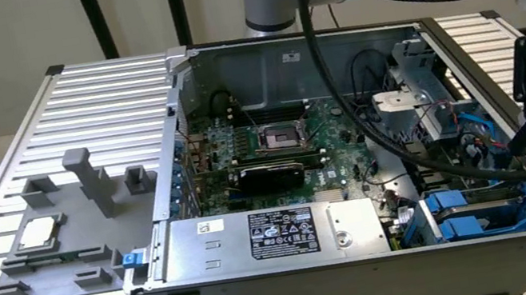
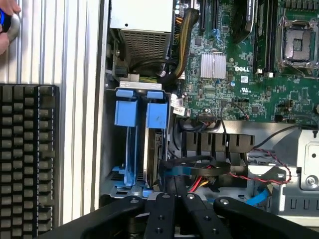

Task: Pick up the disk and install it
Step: 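Insert the first disk wire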

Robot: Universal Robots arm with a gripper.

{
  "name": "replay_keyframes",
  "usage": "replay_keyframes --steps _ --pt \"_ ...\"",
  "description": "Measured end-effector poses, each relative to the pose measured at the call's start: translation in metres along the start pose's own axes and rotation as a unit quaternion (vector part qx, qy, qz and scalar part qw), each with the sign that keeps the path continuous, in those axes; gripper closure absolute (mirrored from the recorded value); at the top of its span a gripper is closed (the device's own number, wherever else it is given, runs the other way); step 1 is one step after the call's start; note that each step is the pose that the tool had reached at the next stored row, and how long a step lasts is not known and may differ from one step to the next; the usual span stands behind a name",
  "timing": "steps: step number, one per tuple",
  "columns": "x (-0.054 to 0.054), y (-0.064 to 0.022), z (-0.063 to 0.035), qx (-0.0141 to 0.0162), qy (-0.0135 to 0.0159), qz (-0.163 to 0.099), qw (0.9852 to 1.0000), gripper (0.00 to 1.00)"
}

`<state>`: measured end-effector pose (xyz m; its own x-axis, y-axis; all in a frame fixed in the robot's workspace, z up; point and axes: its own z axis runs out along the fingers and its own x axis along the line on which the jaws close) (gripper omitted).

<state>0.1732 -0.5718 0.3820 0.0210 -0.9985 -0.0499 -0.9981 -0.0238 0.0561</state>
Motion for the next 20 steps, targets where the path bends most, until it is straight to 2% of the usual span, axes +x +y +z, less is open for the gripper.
replay_keyframes --steps 3,7,8,9,11,12,13,14,15,17,20 --pt "0.005 -0.0047 -0.0007 -0.0038 -0.0016 0.000 1.0000 0.89" --pt "0.015 -0.0057 -0.0006 -0.0056 -0.0073 0.000 1.0000 0.88" --pt "0.017 -0.0058 -0.0003 -0.0058 -0.0091 0.000 0.9999 0.82" --pt "0.020 -0.0058 0.0000 -0.0059 -0.0111 0.000 0.9999 0.82" --pt "0.024 -0.0057 0.0011 -0.0059 -0.0149 -0.001 0.9999 0.70" --pt "0.026 -0.0057 0.0019 -0.0058 -0.0168 -0.001 0.9998 0.70" --pt "0.028 -0.0057 0.0030 -0.0058 -0.0188 -0.001 0.9998 0.64" --pt "0.029 -0.0058 0.0041 -0.0058 -0.0202 -0.002 0.9998 0.64" --pt "0.030 -0.0058 0.0054 -0.0059 -0.0212 -0.002 0.9998 0.57" --pt "0.032 -0.0060 0.0087 -0.0060 -0.0230 -0.006 0.9997 0.57" --pt "0.033 -0.0061 0.0139 -0.0068 -0.0233 -0.016 0.9996 0.57"
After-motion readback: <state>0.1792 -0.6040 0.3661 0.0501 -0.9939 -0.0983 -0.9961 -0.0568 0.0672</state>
